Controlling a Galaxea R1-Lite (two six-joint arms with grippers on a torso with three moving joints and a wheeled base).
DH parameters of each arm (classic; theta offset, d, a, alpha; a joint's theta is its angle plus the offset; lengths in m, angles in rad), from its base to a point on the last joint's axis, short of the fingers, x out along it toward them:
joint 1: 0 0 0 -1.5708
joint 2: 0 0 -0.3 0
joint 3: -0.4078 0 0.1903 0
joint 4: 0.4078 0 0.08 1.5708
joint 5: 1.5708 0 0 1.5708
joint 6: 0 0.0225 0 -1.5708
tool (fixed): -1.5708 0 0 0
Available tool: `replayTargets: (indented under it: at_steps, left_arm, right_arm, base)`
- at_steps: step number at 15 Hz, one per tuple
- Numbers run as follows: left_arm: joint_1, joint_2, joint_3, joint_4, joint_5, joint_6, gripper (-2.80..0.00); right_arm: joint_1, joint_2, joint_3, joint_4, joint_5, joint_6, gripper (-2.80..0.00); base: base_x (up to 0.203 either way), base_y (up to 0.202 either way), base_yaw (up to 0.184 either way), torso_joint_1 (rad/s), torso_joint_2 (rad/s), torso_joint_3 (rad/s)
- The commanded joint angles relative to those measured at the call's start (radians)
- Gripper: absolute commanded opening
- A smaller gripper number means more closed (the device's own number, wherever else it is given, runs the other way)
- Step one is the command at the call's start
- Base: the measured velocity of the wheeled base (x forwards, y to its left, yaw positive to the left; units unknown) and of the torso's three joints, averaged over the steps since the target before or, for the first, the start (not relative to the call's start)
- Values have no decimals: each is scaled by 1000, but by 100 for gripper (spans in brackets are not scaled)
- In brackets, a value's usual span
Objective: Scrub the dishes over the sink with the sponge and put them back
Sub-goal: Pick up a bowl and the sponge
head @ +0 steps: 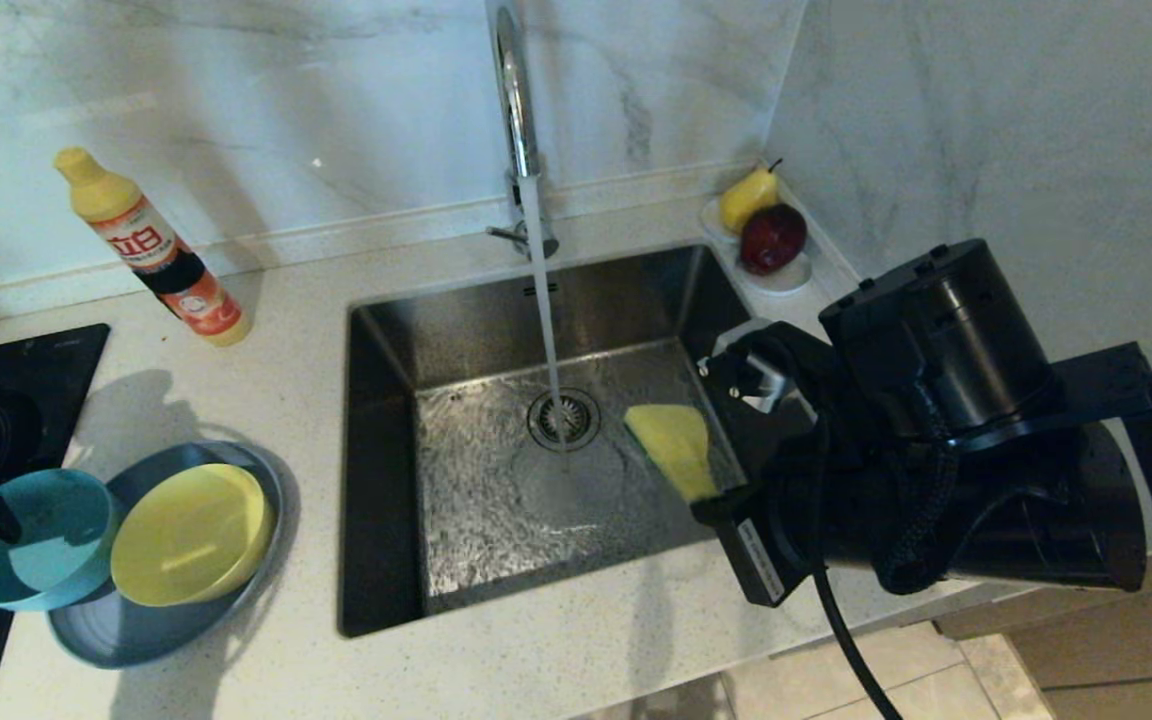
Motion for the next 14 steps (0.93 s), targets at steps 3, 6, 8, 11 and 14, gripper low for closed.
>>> replayTargets:
  at_steps: [3,6,8,11,14]
  left_arm:
    - [4,41,38,-47,-2,-3,0]
    - [9,75,38,-49,-8,-24,0]
    - [13,94,35,-50,-7,-39,0]
    - [15,107,39,-81,-10,-40,0]
    - [22,115,36,-88,-9,-40,0]
  right_arm:
    - [1,2,0,1,-1,0,-280]
    - [-2,7,2,1,-3,-1,-280]
    - [-7,5,0,2,-3,-1,-280]
    - [-12,7,0,3,-1,-4,-280]
    - [-12,10,0,3,1,-4,-280]
  base:
    - [0,0,0,0,0,0]
    - [0,0,0,0,0,0]
    - [0,0,0,0,0,0]
    - [0,0,0,0,0,0]
    - [0,0,0,0,0,0]
